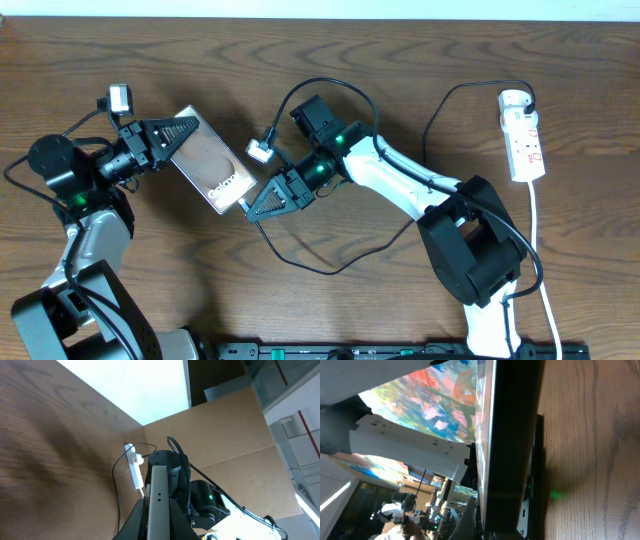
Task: Plug charger to phone and switch on socket
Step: 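Align and push the connector into the phone held by the left gripper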
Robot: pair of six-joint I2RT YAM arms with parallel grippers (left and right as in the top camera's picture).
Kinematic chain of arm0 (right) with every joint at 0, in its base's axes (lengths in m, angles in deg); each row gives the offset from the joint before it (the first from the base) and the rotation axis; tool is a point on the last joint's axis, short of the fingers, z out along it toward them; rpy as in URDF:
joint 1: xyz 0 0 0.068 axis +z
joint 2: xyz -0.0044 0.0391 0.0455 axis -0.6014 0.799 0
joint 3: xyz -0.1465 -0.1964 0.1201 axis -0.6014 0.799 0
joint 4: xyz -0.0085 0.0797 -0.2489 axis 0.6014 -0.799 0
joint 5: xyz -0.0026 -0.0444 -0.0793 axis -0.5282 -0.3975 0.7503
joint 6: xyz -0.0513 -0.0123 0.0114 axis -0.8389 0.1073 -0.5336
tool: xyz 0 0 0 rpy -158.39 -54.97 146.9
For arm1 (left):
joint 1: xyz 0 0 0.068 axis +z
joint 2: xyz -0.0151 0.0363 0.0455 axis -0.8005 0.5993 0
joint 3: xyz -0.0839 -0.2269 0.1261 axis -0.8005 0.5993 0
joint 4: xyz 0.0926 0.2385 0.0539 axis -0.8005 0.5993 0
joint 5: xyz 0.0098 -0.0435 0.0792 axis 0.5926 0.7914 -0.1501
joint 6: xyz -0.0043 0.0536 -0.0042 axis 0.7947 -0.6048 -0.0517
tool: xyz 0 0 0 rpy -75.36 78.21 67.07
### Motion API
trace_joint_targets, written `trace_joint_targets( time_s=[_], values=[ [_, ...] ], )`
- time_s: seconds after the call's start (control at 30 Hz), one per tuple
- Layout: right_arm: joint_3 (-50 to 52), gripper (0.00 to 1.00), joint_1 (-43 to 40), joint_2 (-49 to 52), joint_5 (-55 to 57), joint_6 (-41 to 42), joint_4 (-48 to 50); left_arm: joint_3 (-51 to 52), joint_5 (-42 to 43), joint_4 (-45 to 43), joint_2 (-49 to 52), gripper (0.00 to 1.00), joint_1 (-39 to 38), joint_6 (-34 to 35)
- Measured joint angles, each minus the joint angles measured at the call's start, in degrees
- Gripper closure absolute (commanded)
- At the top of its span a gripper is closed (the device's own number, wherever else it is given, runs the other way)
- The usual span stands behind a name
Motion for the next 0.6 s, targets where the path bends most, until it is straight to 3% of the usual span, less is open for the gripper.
trace_joint_targets(
  time_s=[0.6],
  values=[
    [0.3, 0.99, -0.2, 0.0, -0.3, 7.1, 7.8, -0.8, -2.4, -2.3, 0.0, 0.93, -2.6, -0.2]
  ],
)
